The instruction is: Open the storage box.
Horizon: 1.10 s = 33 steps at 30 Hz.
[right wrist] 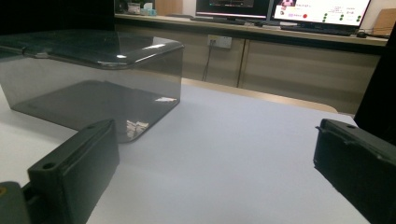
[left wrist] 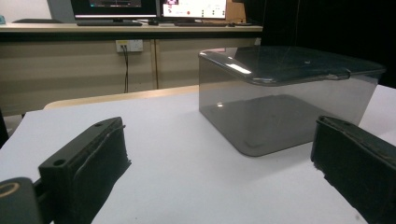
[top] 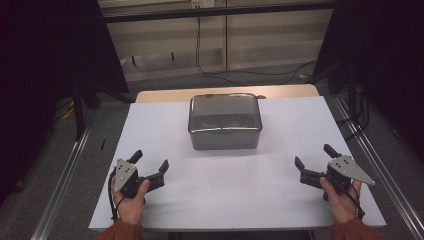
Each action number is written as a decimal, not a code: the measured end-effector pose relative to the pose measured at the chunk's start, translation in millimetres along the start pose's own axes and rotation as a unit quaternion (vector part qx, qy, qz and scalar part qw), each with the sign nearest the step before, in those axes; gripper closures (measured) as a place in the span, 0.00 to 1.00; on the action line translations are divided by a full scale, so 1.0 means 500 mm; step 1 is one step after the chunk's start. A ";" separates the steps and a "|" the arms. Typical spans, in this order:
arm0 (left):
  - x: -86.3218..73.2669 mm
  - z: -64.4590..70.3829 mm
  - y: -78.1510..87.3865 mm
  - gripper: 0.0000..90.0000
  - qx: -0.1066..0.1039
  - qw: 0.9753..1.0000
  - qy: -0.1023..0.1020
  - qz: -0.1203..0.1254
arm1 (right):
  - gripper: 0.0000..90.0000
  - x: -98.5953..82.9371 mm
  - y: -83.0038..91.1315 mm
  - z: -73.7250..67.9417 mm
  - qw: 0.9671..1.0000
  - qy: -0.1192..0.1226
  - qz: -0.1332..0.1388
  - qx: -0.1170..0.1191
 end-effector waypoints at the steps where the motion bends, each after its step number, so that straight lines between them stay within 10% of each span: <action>1: 0.000 0.000 0.000 0.04 0.004 1.000 -0.006 -0.001 | 0.00 0.000 0.000 0.000 1.000 -0.001 0.001 0.002; 33: -0.003 0.016 -0.004 0.04 -0.014 1.000 0.016 -0.010 | 0.00 0.008 -0.032 -0.044 0.997 -0.005 -0.020 0.077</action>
Point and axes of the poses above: each handheld gripper's, and its own axes: y roughly backward along the jaws, x roughly out of its top, z roughly to its right, the point moved 1 cm from there along -y, roughly forward along the jaws, and after that the axes turned 2 degrees about -y, right-handed, at the moved point
